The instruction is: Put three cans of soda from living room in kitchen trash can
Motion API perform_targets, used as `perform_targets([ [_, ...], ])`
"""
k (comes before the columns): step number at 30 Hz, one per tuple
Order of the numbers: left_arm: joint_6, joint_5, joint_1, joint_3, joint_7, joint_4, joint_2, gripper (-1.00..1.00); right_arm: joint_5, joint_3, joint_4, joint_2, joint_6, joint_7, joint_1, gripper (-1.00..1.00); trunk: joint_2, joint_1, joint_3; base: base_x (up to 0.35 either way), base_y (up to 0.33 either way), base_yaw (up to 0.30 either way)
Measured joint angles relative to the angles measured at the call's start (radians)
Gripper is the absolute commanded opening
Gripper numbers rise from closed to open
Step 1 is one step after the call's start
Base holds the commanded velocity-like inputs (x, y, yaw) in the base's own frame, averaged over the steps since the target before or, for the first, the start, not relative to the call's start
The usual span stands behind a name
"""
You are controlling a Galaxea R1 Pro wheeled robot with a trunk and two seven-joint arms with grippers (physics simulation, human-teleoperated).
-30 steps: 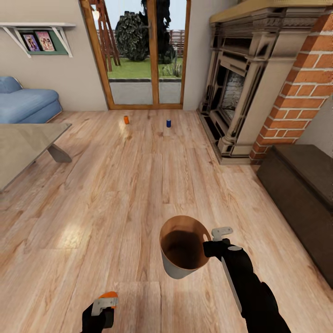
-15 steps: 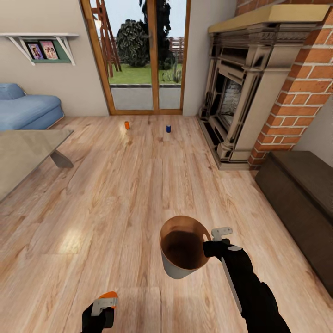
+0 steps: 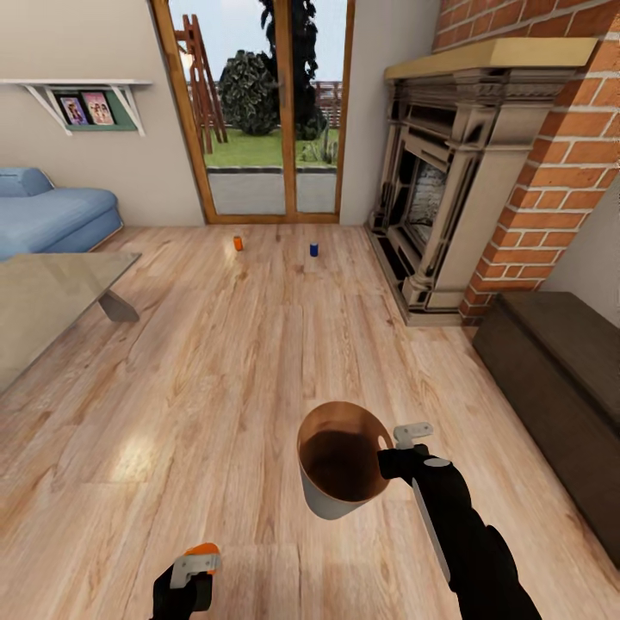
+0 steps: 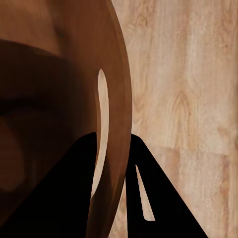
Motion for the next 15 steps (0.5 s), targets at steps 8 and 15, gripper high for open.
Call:
perform_targets([
  [8, 0.000, 0.000, 0.000, 0.000, 0.000, 0.000, 0.000, -1.00, -0.001, 0.000, 0.001, 0.000, 0.000, 0.000, 0.000, -1.00, 0.056, -0.031, 0.038, 0.000, 0.000, 0.000],
  [15, 0.000, 0.000, 0.000, 0.000, 0.000, 0.000, 0.000, -1.00, 0.000, 0.000, 0.000, 0.000, 0.000, 0.000, 0.000, -1.00, 0.105, -0.058, 0.071, 0.000, 0.000, 0.000],
])
